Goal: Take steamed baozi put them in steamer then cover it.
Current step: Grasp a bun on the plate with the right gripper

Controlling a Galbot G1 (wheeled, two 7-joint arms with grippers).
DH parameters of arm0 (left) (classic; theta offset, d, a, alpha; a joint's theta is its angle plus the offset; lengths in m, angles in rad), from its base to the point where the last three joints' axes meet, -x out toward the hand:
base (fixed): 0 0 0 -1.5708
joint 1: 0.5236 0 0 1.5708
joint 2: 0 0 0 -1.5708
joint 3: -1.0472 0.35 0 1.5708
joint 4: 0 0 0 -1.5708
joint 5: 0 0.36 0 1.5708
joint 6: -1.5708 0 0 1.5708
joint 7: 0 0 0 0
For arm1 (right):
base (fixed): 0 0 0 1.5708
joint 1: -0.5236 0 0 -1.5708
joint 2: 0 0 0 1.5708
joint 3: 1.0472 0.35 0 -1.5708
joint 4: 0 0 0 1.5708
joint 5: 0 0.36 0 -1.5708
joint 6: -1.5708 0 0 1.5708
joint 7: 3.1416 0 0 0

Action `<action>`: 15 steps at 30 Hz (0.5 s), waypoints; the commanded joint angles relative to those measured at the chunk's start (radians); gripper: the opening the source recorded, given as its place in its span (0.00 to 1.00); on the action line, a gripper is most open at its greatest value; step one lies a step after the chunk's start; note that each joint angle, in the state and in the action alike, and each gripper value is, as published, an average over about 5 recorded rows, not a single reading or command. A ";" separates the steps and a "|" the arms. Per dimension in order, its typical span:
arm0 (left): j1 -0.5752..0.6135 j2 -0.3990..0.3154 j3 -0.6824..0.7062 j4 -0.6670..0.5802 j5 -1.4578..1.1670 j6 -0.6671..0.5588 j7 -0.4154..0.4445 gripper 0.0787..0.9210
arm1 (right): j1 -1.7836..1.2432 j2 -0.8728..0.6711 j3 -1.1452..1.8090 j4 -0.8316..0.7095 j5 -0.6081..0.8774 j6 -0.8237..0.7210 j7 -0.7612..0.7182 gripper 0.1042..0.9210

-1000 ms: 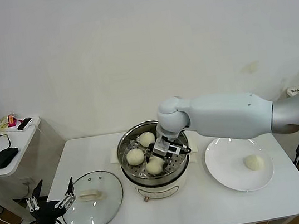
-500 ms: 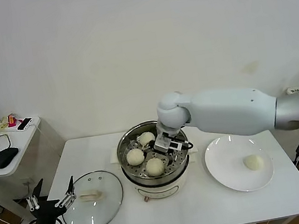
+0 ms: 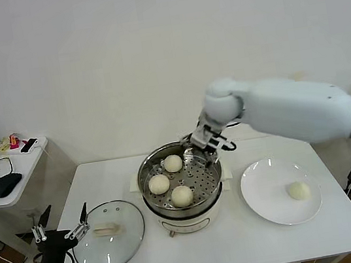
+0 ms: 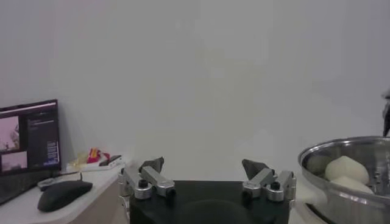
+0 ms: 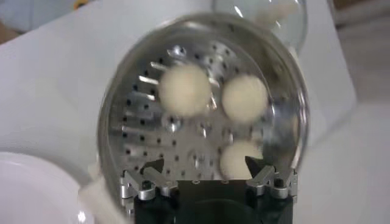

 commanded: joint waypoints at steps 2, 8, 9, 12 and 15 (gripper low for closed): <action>-0.011 0.012 0.020 0.001 -0.002 0.002 0.003 0.88 | -0.059 -0.386 0.069 0.134 0.046 -0.239 0.015 0.88; -0.019 0.016 0.036 0.005 -0.002 0.002 0.003 0.88 | -0.258 -0.569 0.198 0.162 -0.010 -0.218 0.022 0.88; -0.020 0.016 0.039 0.006 -0.001 0.002 0.003 0.88 | -0.304 -0.591 0.235 0.160 -0.028 -0.209 0.020 0.88; -0.025 0.014 0.046 0.009 0.001 0.003 0.004 0.88 | -0.469 -0.637 0.353 0.146 -0.100 -0.182 0.014 0.88; -0.023 0.014 0.049 0.010 0.002 0.003 0.004 0.88 | -0.656 -0.649 0.512 0.119 -0.148 -0.169 0.019 0.88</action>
